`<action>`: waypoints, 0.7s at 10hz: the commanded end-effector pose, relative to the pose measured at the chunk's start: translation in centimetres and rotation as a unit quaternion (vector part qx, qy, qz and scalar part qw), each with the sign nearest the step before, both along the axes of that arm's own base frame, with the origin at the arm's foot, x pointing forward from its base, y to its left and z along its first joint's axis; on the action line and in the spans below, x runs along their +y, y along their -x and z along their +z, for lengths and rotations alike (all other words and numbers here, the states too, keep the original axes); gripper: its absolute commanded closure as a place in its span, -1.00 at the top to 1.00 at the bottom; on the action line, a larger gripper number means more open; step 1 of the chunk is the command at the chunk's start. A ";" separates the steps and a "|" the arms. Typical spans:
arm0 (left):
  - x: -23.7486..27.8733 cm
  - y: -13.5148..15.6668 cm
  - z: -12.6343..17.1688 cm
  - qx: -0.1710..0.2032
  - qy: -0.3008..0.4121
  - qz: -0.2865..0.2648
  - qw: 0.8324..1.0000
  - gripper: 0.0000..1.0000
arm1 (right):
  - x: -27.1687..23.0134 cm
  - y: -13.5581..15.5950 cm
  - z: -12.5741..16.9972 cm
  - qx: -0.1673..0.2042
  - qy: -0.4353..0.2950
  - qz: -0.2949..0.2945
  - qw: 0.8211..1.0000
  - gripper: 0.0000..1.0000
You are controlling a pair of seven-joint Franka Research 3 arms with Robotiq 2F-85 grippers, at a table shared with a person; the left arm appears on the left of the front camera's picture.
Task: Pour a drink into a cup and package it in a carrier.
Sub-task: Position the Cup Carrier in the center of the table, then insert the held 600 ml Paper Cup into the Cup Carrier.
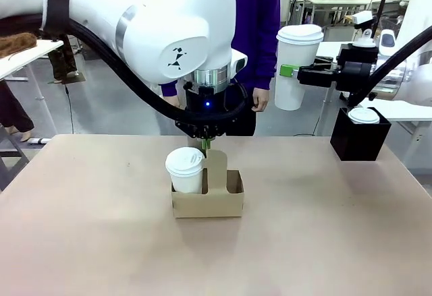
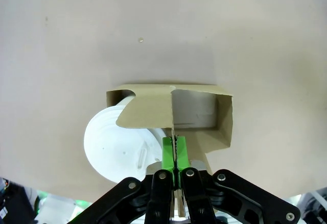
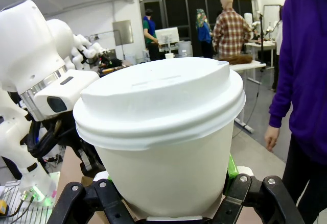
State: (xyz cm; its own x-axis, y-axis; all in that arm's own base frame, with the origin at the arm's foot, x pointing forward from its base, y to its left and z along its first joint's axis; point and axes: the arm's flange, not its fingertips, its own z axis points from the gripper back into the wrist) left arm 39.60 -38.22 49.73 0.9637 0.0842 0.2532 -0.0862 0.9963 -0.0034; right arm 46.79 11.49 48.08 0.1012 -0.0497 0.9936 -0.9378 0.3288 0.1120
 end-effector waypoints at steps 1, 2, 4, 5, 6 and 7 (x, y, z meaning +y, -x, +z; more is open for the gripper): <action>-0.2 -0.3 -0.1 -0.004 -0.001 0.004 1.000 -0.96 | 0.2 0.2 0.3 -0.006 0.003 -0.001 1.000 0.60; 0.0 0.0 0.0 0.000 0.000 0.000 1.000 -0.96 | 0.2 0.2 0.3 -0.006 0.003 -0.001 1.000 0.60; 0.0 0.0 0.0 0.000 0.000 0.000 1.000 -0.96 | 0.2 0.2 0.3 -0.006 0.003 -0.001 1.000 0.60; 0.0 0.0 0.0 0.000 0.000 0.000 1.000 -0.96 | 0.2 0.2 0.3 -0.006 0.003 -0.001 1.000 0.60; 0.0 0.0 0.0 0.000 0.000 0.000 1.000 -0.96 | 0.2 0.2 0.3 -0.006 0.003 -0.001 1.000 0.60; 0.0 0.0 0.0 0.000 0.000 0.000 1.000 -0.96 | 0.2 0.2 0.3 -0.006 0.003 -0.001 1.000 0.60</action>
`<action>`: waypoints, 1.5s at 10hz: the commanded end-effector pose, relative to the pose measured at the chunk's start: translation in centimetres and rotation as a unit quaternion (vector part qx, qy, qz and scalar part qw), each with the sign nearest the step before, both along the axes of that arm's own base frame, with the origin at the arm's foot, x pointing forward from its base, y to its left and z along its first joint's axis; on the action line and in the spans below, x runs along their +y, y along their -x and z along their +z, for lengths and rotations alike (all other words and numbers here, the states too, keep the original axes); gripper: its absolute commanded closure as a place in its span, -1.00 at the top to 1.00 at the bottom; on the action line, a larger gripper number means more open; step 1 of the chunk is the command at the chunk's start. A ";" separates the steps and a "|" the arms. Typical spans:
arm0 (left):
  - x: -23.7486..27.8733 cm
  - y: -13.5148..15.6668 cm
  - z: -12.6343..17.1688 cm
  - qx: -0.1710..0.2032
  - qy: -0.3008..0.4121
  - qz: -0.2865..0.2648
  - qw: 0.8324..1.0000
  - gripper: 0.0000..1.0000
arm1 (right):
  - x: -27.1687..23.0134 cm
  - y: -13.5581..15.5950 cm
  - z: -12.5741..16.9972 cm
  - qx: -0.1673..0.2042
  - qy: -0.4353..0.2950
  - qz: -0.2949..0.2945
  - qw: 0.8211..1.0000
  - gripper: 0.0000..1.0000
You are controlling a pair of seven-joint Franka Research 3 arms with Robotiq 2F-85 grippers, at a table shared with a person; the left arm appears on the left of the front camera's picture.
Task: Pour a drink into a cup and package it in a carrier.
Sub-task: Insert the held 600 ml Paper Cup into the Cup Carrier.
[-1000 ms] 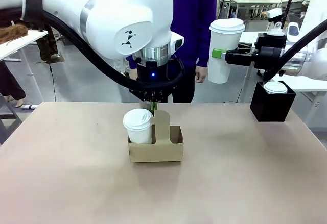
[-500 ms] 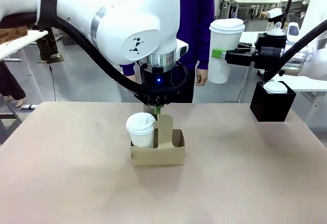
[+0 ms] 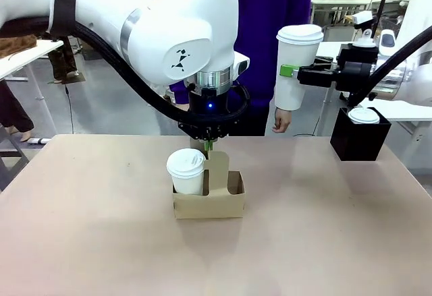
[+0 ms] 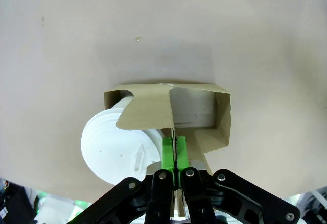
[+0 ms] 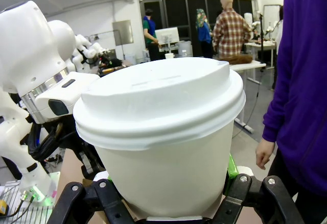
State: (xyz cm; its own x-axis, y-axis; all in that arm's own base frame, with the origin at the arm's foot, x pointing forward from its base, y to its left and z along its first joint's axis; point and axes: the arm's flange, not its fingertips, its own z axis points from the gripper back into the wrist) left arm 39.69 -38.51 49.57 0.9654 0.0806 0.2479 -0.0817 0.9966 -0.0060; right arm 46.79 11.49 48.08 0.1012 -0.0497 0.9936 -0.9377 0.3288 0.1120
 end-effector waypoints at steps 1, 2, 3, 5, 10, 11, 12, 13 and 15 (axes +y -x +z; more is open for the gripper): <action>0.0 0.0 0.0 0.000 0.000 0.000 1.000 -0.65 | 0.2 0.2 0.3 -0.006 0.003 -0.001 1.000 0.60; 1.5 0.2 0.2 0.001 0.004 -0.014 1.000 0.19 | 0.2 0.2 0.3 -0.006 0.003 -0.001 1.000 0.60; 2.7 0.3 0.7 0.004 0.017 -0.021 1.000 0.50 | 0.0 0.0 0.0 0.000 0.000 0.000 1.000 0.60; 4.4 0.8 2.2 0.014 0.020 -0.054 0.998 1.00 | 2.2 -1.4 -2.0 0.016 0.011 0.067 0.998 0.60; 13.8 1.2 4.4 0.071 0.068 -0.214 0.972 1.00 | 6.1 -0.8 -7.8 0.002 0.009 0.195 0.981 0.60; 16.2 1.6 4.3 0.070 0.078 -0.252 0.962 1.00 | 6.9 -0.5 -8.8 0.002 0.006 0.214 0.977 0.60; 18.9 1.9 4.1 0.066 0.078 -0.301 0.948 1.00 | 7.5 -0.5 -9.8 -0.001 0.000 0.237 0.971 0.60; 20.8 2.2 3.8 0.055 0.086 -0.334 0.937 1.00 | 8.1 -0.7 -10.5 -0.003 -0.004 0.246 0.969 0.60; 23.0 2.9 2.9 0.009 0.081 -0.363 0.928 1.00 | 8.2 -1.1 -11.2 0.009 -0.011 0.233 0.972 0.60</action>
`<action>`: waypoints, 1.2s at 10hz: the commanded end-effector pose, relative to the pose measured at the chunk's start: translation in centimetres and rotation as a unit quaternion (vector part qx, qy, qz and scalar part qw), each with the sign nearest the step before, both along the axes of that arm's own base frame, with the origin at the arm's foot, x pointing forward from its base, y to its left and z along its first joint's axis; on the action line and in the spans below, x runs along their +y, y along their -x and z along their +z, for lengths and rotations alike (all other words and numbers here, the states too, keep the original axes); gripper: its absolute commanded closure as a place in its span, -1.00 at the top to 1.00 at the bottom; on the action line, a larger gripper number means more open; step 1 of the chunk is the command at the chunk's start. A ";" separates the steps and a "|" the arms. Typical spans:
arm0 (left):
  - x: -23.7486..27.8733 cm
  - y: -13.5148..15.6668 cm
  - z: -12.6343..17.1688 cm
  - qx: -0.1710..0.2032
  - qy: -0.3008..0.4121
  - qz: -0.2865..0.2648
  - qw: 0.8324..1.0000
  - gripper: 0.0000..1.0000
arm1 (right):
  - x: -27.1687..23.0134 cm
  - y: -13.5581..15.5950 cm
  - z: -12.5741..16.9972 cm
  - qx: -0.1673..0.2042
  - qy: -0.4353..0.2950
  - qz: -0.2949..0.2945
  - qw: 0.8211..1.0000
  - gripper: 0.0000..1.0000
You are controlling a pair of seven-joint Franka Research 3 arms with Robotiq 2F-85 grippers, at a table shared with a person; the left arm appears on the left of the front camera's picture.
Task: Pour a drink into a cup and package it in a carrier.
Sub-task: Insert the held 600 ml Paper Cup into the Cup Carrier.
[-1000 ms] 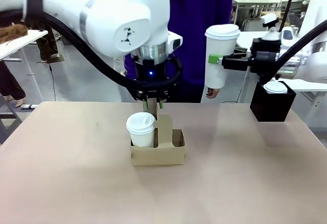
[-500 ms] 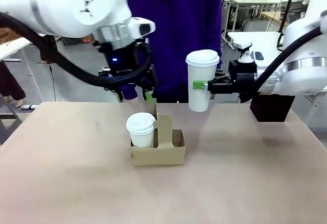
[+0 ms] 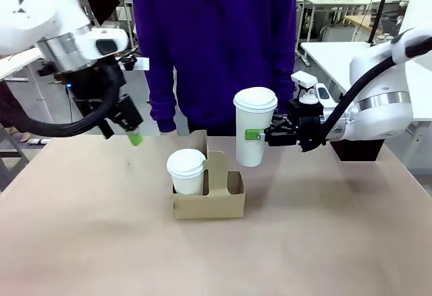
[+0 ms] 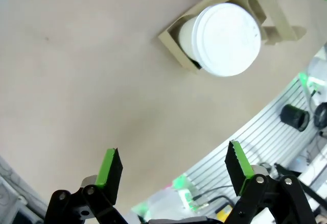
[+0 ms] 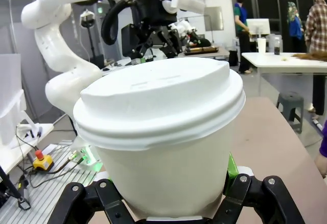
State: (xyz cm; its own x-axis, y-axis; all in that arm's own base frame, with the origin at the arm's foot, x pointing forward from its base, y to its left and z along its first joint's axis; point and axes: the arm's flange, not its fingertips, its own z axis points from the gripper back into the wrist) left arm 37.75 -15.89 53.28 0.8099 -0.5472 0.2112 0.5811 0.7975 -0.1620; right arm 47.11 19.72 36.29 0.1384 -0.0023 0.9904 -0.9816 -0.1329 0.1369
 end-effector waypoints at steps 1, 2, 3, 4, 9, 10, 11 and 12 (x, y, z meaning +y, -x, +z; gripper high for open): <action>-1.6 -0.4 0.2 0.015 -0.004 0.021 1.000 1.00 | -0.1 0.4 0.5 -0.004 0.001 -0.001 1.000 0.60; -1.6 -0.4 0.2 0.015 -0.004 0.021 1.000 1.00 | -0.1 0.4 0.5 -0.004 0.001 -0.001 1.000 0.60; -1.6 -0.4 0.2 0.015 -0.004 0.021 1.000 1.00 | -0.1 0.4 0.5 -0.004 0.001 -0.001 1.000 0.60; -0.4 0.1 -0.1 0.002 -0.002 0.004 1.000 1.00 | -0.1 0.0 -0.2 0.003 0.001 -0.001 1.000 0.60; 3.8 -0.5 -3.3 -0.057 0.072 -0.111 0.989 1.00 | 3.5 0.5 -0.9 -0.007 -0.034 0.059 0.998 0.60; 4.9 -0.3 -4.0 -0.081 0.085 -0.139 0.983 1.00 | 4.4 0.3 -1.5 -0.005 -0.036 0.077 0.996 0.60; 6.0 -0.1 -4.5 -0.107 0.105 -0.160 0.976 1.00 | 5.0 0.2 -2.0 0.000 -0.036 0.094 0.995 0.60; 6.9 0.1 -5.0 -0.133 0.111 -0.168 0.970 1.00 | 5.6 0.0 -2.6 0.002 -0.034 0.109 0.994 0.60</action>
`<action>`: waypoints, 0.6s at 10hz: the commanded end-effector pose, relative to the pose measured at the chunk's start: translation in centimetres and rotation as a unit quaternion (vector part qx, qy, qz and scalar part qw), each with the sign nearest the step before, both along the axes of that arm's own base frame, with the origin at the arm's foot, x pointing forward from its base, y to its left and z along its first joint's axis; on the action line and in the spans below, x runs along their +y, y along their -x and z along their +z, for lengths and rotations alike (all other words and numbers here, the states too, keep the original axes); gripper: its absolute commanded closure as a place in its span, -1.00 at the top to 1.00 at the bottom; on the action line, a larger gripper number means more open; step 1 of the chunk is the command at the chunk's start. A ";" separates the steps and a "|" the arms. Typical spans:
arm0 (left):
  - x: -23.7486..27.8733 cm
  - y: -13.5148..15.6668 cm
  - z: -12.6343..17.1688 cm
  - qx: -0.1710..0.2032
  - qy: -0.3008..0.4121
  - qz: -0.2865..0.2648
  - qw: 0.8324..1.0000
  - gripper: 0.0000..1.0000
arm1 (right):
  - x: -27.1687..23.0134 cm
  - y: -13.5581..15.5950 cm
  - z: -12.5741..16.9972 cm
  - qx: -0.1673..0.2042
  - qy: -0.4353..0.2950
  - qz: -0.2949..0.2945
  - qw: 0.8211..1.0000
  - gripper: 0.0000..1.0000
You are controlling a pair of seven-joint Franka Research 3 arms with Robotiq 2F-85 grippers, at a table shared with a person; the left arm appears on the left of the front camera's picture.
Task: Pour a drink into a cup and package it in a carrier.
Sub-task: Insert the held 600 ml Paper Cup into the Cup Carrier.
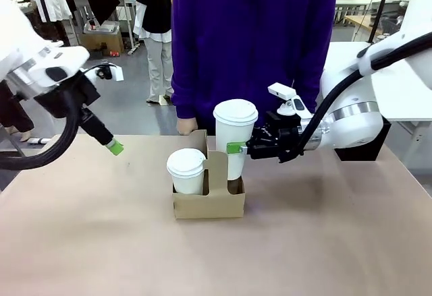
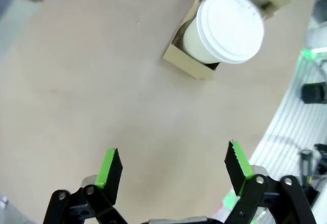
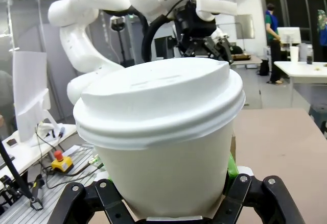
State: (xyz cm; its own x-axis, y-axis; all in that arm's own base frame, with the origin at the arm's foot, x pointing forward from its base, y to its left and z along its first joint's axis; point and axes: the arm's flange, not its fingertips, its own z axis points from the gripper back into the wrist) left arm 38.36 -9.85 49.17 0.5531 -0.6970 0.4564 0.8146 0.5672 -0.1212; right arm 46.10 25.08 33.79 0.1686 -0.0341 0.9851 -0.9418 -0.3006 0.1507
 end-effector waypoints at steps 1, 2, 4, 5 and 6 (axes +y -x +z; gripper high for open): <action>1.8 0.7 -1.4 -0.041 0.058 -0.047 0.996 1.00 | 0.6 -1.1 -0.6 -0.010 -0.004 0.037 0.999 0.60; 2.3 0.7 -1.9 -0.047 0.064 -0.062 0.995 1.00 | 0.8 -1.5 -1.1 -0.012 -0.005 0.044 0.999 0.60; 3.1 0.5 -2.8 -0.048 0.081 -0.083 0.992 1.00 | 0.9 -2.3 -2.3 -0.012 -0.002 0.059 0.998 0.60; 3.3 0.5 -3.0 -0.047 0.084 -0.080 0.992 1.00 | 1.0 -2.6 -2.9 -0.013 0.001 0.065 0.998 0.60; 3.4 0.5 -3.0 -0.031 0.087 -0.070 0.993 1.00 | 1.0 -3.0 -3.4 -0.012 0.001 0.067 0.998 0.60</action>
